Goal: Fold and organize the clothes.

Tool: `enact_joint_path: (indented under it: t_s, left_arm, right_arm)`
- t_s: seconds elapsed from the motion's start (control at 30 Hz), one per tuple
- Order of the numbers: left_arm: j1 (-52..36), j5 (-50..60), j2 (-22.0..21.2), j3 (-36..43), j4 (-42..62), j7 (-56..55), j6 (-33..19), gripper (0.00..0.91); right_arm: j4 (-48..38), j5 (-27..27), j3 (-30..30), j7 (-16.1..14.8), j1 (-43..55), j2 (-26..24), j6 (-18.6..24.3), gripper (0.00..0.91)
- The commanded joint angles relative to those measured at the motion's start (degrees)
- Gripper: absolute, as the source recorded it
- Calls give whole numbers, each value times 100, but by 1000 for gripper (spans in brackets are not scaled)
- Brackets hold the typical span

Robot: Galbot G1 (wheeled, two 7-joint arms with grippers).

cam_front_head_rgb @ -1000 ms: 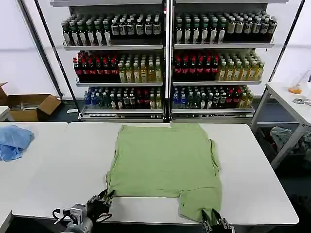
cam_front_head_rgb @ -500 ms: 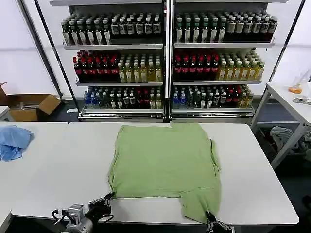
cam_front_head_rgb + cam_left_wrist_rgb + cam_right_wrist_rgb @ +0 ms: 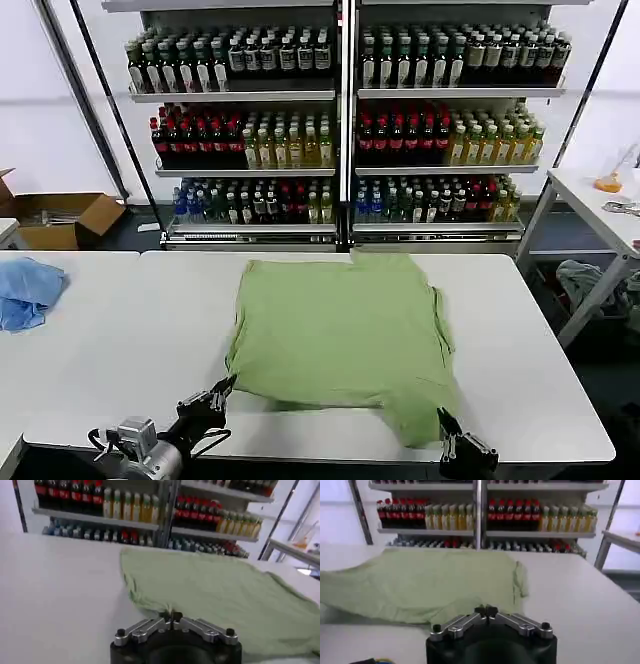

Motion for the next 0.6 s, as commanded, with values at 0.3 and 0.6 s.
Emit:
enact_joint_path:
  t_s: [0.3, 0.6]
  left_arm:
    - [-666, -171, 241, 73, 500, 38, -104, 20]
    - [-1498, -149, 326, 436, 1419, 22, -76, 20]
  right_arm:
    - [-991, 226, -267, 12, 1950, -638, 24, 0]
    - [-1847, 248, -970, 24, 3237, -748, -54, 0]
